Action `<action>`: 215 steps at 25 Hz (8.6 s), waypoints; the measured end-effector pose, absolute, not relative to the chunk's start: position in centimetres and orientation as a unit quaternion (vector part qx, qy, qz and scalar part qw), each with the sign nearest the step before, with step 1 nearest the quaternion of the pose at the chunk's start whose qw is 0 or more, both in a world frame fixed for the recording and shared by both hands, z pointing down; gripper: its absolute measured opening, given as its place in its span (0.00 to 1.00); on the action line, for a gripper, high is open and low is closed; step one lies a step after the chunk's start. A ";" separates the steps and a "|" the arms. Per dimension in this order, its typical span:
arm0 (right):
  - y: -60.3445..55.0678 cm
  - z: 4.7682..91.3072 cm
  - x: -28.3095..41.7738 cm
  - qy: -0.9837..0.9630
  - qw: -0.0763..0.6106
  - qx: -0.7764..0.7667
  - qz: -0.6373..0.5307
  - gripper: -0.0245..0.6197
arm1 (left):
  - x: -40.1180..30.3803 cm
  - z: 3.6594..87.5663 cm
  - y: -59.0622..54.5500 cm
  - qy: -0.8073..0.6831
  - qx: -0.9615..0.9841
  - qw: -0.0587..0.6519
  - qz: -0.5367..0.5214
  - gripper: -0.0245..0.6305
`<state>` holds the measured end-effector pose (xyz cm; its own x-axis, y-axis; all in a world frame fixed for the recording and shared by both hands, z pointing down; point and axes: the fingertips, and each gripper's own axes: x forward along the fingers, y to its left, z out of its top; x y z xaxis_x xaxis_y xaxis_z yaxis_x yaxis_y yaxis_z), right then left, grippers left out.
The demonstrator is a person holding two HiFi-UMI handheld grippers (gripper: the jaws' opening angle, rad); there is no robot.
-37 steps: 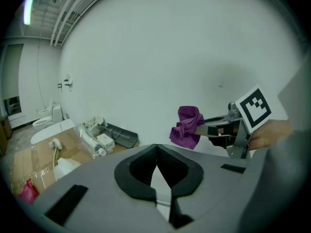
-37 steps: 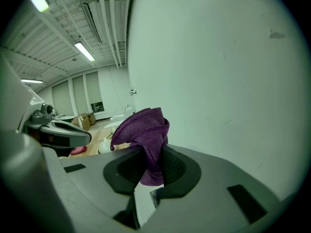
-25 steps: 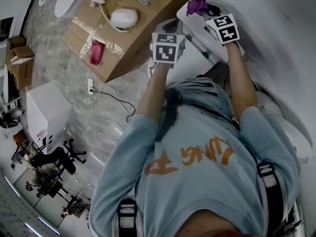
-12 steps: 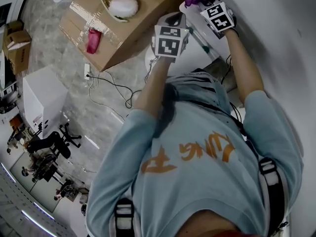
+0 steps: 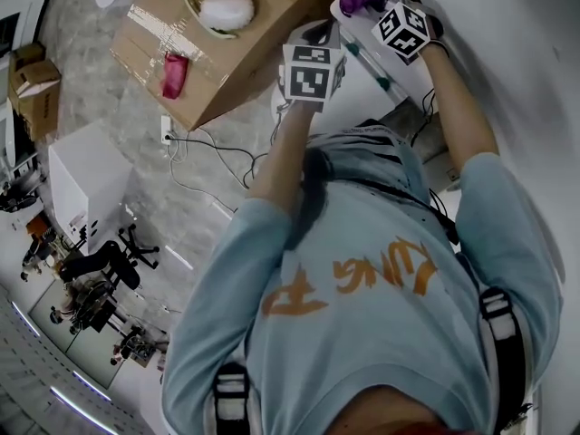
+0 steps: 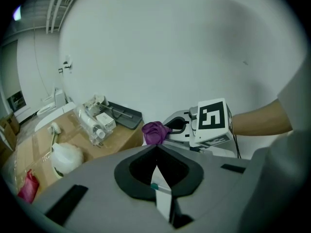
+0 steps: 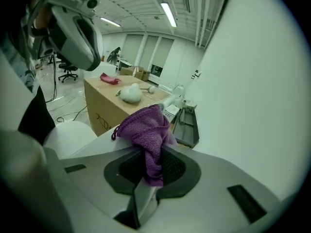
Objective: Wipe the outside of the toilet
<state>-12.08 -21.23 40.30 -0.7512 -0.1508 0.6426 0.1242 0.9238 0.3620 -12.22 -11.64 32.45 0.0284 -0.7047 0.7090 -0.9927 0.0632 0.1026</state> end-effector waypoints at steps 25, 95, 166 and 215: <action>-20.1 40.0 -6.1 -0.951 0.307 0.021 -0.024 0.14 | -9.6 32.3 -9.3 -0.656 0.648 0.314 0.226 0.07; -13.3 40.0 17.3 -0.924 0.281 0.232 0.113 0.14 | 2.3 35.2 -7.4 -0.545 0.727 0.331 0.253 0.07; -14.8 39.5 -13.2 -0.938 0.309 0.122 0.097 0.15 | -11.2 33.9 -4.7 -0.684 0.618 0.331 0.204 0.07; -10.8 38.8 0.9 -0.908 0.274 0.232 0.217 0.15 | -3.1 35.6 -4.1 -0.595 0.692 0.340 0.227 0.07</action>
